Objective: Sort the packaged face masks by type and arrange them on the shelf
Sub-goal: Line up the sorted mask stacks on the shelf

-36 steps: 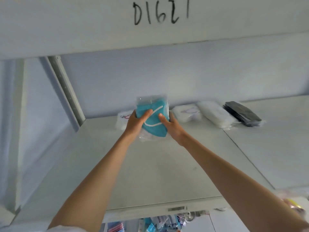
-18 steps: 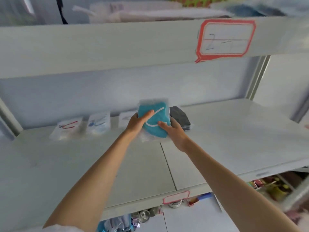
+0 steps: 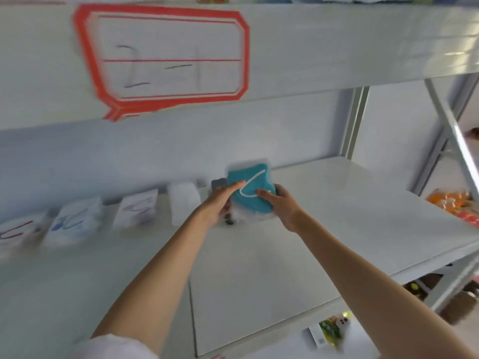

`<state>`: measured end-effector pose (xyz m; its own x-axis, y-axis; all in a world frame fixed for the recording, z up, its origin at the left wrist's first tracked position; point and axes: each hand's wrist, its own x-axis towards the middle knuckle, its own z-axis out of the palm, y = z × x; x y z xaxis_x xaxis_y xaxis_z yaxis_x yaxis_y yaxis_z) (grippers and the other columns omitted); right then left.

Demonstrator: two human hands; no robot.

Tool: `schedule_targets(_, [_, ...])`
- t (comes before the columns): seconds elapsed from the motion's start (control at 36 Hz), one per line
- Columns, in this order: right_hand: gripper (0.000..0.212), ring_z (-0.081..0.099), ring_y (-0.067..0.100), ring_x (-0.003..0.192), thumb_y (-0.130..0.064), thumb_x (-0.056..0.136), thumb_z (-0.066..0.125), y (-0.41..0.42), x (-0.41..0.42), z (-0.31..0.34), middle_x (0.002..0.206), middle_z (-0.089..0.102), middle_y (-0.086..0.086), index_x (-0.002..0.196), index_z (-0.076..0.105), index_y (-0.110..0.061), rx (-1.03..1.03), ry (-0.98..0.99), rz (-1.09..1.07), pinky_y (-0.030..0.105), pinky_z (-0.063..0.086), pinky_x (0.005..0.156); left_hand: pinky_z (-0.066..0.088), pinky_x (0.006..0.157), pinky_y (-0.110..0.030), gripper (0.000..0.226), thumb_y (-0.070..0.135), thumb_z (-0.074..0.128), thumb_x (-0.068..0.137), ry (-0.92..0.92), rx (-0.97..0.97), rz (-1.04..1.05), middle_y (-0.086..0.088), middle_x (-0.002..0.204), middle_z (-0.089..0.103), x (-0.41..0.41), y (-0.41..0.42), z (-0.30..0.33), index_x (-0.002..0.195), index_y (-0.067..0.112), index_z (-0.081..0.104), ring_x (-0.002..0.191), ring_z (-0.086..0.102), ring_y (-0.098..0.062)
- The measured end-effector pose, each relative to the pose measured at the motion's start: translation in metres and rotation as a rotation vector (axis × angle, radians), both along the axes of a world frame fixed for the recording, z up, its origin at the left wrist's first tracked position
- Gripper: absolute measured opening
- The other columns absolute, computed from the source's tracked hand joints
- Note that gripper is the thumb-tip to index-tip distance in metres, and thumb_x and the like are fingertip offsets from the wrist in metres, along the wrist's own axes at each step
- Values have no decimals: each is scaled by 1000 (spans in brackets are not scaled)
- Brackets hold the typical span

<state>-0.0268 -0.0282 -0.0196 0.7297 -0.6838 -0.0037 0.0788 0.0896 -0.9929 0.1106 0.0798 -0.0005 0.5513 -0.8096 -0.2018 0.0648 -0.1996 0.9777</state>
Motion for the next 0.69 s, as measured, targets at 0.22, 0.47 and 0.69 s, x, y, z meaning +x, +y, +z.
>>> schedule_targets(0.22, [26,67,16,78,-21,90,65,-96,5,-10,99,69,7,111,61,-6,-1,126,39,22,53,60,45,61,-27,36,44,74,81,-48,67,319,-6,72,62,-20,-92,-9,77,11,59,64,57,-17])
schedule_targets(0.47, [35,63,22,78,-28,87,68,-164,27,-19,98,68,11,110,64,-2,-14,333,48,27,50,66,59,82,-44,49,49,77,72,53,159,451,-11,91,68,-19,-160,-25,96,9,62,84,69,-29])
schedule_targets(0.69, [52,64,27,95,-43,83,67,-195,43,-35,108,65,12,112,58,-2,-205,498,-11,34,51,80,53,71,-30,49,46,71,79,-71,224,546,-7,102,65,-11,-201,-36,107,6,63,88,64,-22])
